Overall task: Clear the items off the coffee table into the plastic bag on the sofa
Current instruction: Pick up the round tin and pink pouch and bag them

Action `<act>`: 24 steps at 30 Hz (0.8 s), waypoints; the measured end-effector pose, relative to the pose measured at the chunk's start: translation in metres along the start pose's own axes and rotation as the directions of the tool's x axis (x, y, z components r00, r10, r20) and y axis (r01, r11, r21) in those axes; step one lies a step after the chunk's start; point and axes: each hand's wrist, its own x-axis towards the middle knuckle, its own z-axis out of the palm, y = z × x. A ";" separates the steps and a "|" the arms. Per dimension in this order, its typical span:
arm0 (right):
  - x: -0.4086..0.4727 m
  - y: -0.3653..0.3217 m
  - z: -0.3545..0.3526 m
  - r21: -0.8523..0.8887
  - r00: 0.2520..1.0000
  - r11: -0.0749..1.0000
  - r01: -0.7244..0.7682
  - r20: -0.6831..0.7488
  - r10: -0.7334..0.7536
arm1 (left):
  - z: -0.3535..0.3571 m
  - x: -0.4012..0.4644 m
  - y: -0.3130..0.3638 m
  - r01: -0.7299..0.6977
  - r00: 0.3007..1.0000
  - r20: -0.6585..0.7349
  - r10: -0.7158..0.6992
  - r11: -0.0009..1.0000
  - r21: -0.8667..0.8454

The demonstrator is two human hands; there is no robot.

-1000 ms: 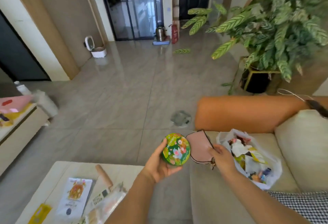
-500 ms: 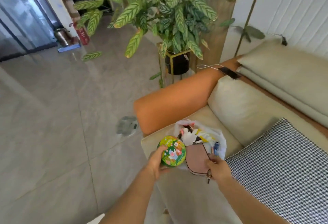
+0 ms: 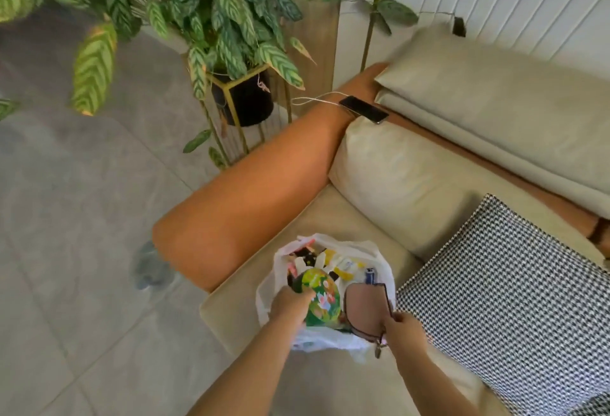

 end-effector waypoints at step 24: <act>0.158 -0.019 0.046 -0.527 0.939 0.792 0.307 0.032 -0.343 | 0.057 0.144 0.054 -0.228 0.830 -0.010 0.558 0.357 0.906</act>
